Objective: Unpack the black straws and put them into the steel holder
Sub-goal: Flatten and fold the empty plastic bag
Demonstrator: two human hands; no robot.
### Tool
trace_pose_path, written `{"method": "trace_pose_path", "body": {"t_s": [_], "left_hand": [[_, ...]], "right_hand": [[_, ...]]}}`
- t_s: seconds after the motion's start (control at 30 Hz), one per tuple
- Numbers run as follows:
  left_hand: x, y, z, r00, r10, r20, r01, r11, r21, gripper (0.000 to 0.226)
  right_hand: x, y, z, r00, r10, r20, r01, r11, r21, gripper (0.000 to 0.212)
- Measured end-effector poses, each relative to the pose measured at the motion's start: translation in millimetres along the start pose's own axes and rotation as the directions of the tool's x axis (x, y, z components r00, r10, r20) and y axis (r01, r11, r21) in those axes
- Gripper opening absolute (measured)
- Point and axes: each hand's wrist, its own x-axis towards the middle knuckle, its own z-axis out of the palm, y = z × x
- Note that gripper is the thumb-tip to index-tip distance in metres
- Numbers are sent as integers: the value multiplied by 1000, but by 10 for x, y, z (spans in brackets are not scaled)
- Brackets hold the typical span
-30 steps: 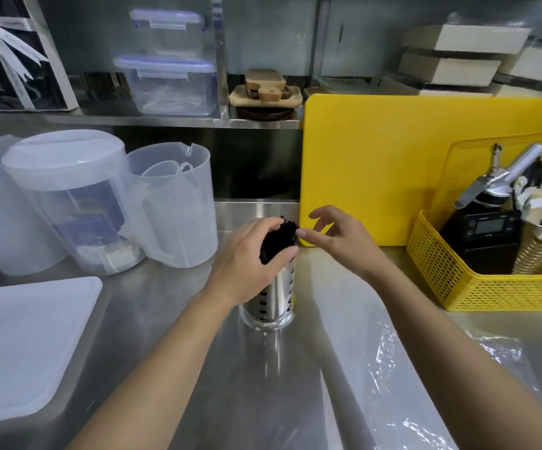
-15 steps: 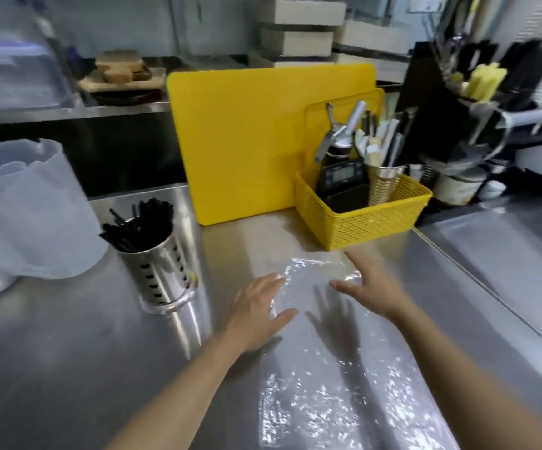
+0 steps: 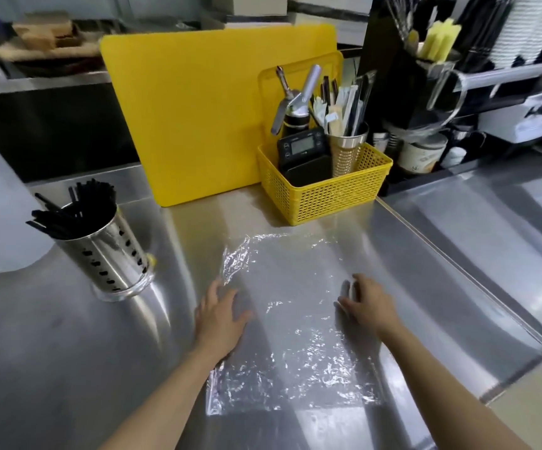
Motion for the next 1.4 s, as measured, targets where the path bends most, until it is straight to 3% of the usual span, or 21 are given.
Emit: {"method": "trace_pose_path", "body": {"t_s": [0.07,0.13,0.17,0.23,0.3,0.33,0.4,0.5,0.57,0.67,0.83,0.93,1.07,1.27,1.4], "left_hand": [[17,51,-53,986,-145,-84,132,980,-148,79],[55,72,-108,958,-281,-64,258,935,-244,92],[86,71,-138,938,-344,-31,320,899,-299,91],[132,73,-204,900,-428,77,411,780,-471,59],[153,35,-245,894,-420,156,427,692,-582,17],[159,12,-265,900,-401,171,420,692,-587,9],[145,-7,-320,903,-371,216,423,678,-601,9],[92,-25,-410,871,-330,364,492,587,-643,2],[70,-55,-448,850,-316,421,522,610,-597,6],[68,-100,-464,868,-311,387,483,711,-511,11],[23,-198,-482,902,-218,374,411,701,-583,15],[-11,-236,-517,899,-162,407,399,686,-609,16],[-7,-254,-460,926,-174,334,361,666,-653,24],[-20,-249,-306,940,-251,233,342,687,-641,59],[-25,-219,-382,933,-221,284,359,605,-711,37]], "right_hand": [[45,-33,-13,994,106,-7,-104,985,137,64],[80,-62,-14,984,175,21,-175,956,233,57],[99,-71,-16,979,197,47,-202,941,273,51],[139,-83,-19,971,217,97,-237,907,347,36],[177,-64,-18,973,182,145,-225,893,391,12],[175,-58,-34,972,153,178,-213,896,389,10],[147,-43,-87,965,99,243,-191,901,390,24],[137,22,-179,947,38,318,-186,873,451,28],[144,80,-211,932,42,361,-234,829,508,24],[80,125,-215,914,6,407,-253,791,557,16],[-15,189,-264,903,-110,415,-253,645,721,4],[-56,187,-345,884,-132,449,-315,542,779,12],[-41,214,-335,881,-124,456,-321,551,770,17],[-26,282,-267,929,-65,364,-248,620,744,31],[-84,226,-267,932,-66,355,-254,578,775,36]]}}
